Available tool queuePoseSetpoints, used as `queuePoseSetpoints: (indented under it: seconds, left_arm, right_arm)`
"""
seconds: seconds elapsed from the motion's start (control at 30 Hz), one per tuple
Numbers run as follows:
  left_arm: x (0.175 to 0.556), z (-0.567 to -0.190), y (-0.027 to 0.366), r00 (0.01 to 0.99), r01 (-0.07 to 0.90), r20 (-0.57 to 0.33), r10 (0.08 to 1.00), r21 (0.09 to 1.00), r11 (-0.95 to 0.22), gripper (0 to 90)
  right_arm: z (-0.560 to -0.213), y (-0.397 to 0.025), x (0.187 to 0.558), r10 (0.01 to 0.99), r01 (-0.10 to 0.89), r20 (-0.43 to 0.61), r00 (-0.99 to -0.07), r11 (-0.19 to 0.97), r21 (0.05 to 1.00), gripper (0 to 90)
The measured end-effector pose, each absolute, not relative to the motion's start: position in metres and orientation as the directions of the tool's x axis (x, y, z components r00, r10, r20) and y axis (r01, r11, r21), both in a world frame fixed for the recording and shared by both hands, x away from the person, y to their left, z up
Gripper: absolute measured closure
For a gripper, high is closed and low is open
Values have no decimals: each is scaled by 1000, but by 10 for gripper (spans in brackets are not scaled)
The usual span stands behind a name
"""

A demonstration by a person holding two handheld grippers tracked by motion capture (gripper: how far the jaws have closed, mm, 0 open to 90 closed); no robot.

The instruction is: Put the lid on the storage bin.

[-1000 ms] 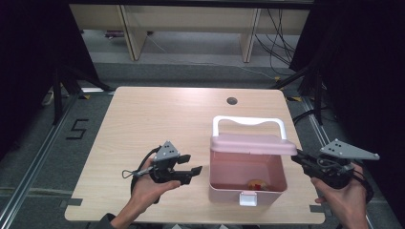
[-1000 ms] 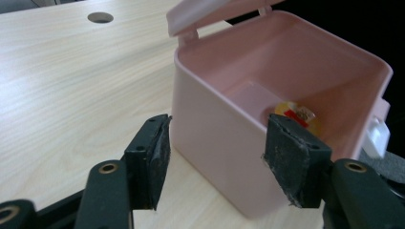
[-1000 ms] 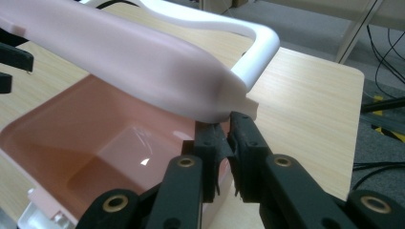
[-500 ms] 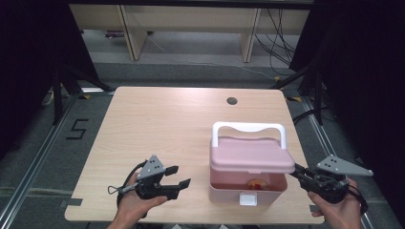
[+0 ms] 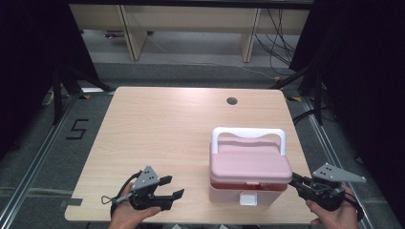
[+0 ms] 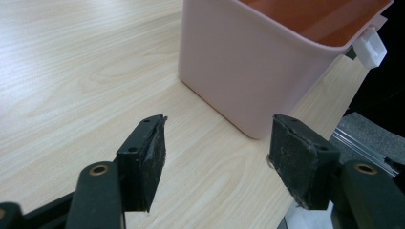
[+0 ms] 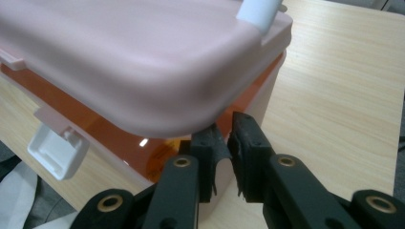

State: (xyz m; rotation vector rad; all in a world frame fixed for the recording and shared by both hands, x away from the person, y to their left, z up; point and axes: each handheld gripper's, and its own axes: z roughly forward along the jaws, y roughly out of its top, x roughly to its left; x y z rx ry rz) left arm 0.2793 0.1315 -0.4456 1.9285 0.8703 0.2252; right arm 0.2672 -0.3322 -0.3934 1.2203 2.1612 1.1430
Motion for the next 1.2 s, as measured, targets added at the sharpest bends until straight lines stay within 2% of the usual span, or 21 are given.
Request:
queuePoseSetpoints:
  seconds: [0.43,0.53,0.67,0.73,0.77,0.87,0.9,1.03,1.07,1.1,1.17,1.2]
  left_arm:
    - [275,-453,137,717,491,-208,665,828,-271,363]
    - [274,-455,139,720,492,-210,662,827,-273,363]
    - [273,-457,141,712,497,-212,669,826,-266,358]
    - [273,-458,143,713,495,-209,670,826,-269,348]
    - [273,-459,144,714,494,-211,668,828,-267,339]
    - [272,-461,148,713,484,-198,672,833,-268,301]
    - [271,-461,149,709,487,-201,675,833,-263,293]
    - [269,-463,152,708,477,-194,679,840,-257,284]
    - [268,-464,153,710,476,-192,678,840,-260,279]
    - [268,-465,154,715,472,-190,673,841,-264,272]
    - [266,-466,155,714,471,-190,674,843,-261,263]
    - [265,-466,156,716,464,-183,673,845,-264,259]
  right_arm:
    - [-402,-343,261,852,544,86,-516,248,801,793]
    - [-402,-343,260,857,532,49,-513,272,802,790]
    - [-402,-344,261,858,531,59,-510,260,807,762]
    - [-403,-343,260,871,561,102,-481,216,799,720]
    - [-404,-346,262,870,543,76,-487,233,807,691]
    - [-407,-349,262,888,581,116,-446,188,792,557]
    - [-410,-352,264,887,563,102,-450,193,804,528]
    - [-419,-354,262,897,591,126,-424,169,789,453]
    - [-421,-356,263,896,578,90,-436,201,791,418]
    - [-423,-355,262,902,598,105,-420,188,779,384]
    - [-427,-356,263,906,600,102,-412,185,779,355]
    - [-429,-357,264,904,582,67,-423,214,784,340]
